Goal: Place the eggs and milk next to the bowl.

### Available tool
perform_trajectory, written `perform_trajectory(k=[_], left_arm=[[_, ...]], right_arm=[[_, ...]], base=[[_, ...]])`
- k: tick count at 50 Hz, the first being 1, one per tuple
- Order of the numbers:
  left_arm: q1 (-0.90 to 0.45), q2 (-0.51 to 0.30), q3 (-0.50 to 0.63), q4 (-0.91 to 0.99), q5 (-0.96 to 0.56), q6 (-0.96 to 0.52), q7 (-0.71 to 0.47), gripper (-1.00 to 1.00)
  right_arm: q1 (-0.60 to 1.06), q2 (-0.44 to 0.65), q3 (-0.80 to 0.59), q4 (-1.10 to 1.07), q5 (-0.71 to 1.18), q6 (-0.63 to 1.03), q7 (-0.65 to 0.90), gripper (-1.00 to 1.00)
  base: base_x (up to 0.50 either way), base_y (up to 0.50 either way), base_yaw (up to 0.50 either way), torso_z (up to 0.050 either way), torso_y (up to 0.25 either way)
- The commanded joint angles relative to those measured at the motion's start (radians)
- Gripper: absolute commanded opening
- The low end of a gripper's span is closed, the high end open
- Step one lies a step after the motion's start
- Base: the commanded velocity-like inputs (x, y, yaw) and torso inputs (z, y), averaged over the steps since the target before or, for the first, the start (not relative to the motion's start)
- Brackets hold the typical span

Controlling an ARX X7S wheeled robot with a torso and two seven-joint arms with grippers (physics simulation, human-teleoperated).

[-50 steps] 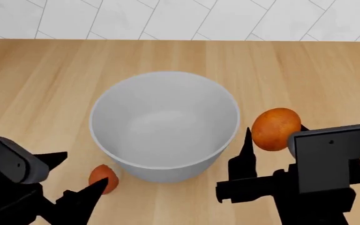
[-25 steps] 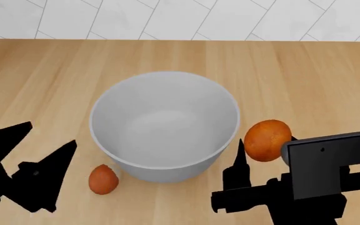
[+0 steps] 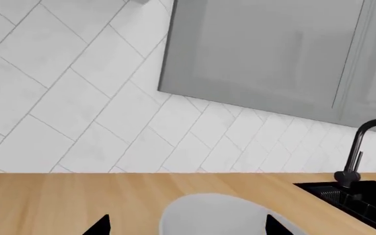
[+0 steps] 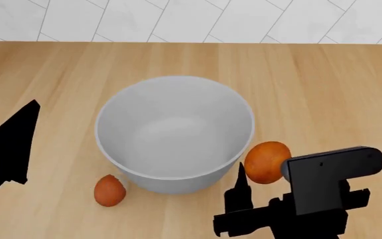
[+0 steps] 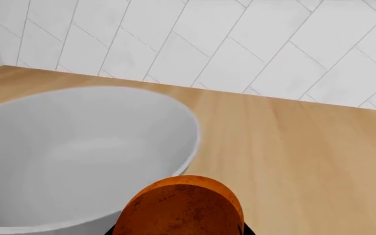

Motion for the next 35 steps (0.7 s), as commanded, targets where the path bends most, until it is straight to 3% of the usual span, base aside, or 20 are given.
perform_trajectory(k=[1,35], left_arm=[[0.000,0.013,-0.018,-0.006,0.007,0.033,0.005,1.00],[0.008,0.013,-0.017,-0.006,0.032,0.055,0.002,1.00]], right_arm=[[-0.007,-0.004,-0.025,0.030,-0.011,0.005,-0.038,-1.00],[-0.039,-0.027,-0.083,0.157,-0.013,-0.064,-0.134,-1.00]], base=[[0.00,0.00,0.00,0.000,0.000],[0.00,0.00,0.00,0.000,0.000]])
